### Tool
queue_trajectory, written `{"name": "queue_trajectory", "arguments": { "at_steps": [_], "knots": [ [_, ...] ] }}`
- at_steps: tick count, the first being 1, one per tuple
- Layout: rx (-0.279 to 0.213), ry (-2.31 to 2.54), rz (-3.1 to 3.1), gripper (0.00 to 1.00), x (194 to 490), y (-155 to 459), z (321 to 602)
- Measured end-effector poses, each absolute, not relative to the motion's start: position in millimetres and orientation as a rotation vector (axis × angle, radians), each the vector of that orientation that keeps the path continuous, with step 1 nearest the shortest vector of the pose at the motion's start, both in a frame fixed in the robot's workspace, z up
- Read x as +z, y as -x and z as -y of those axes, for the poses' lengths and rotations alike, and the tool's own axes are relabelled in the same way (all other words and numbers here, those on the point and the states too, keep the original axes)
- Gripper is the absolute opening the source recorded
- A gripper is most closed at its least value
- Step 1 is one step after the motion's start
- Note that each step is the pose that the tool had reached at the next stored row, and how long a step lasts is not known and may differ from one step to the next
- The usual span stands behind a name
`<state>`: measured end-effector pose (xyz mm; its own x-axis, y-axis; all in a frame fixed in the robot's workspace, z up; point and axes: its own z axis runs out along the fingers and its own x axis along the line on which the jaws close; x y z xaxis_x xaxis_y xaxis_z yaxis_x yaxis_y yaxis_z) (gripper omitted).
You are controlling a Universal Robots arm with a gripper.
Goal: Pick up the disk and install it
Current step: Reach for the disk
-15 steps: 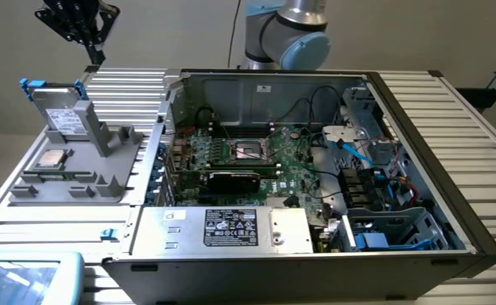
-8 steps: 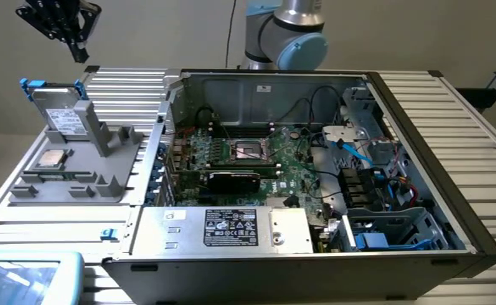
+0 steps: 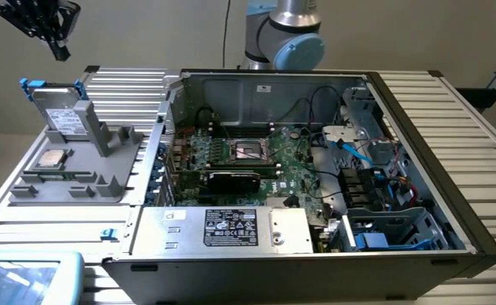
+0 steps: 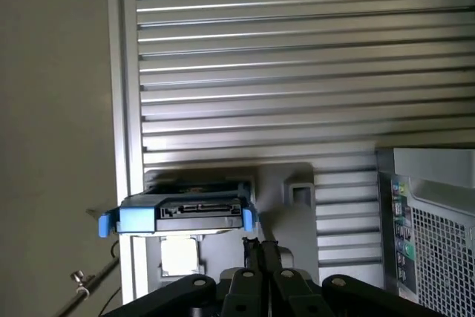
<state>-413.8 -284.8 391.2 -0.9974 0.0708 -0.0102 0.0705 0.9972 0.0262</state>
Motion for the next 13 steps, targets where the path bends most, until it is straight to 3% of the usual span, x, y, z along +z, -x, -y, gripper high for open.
{"name": "queue_trajectory", "arguments": {
  "at_steps": [13],
  "knots": [
    [0.024, -0.111, -3.131, 0.11, 388, 473, 274]
  ]
}}
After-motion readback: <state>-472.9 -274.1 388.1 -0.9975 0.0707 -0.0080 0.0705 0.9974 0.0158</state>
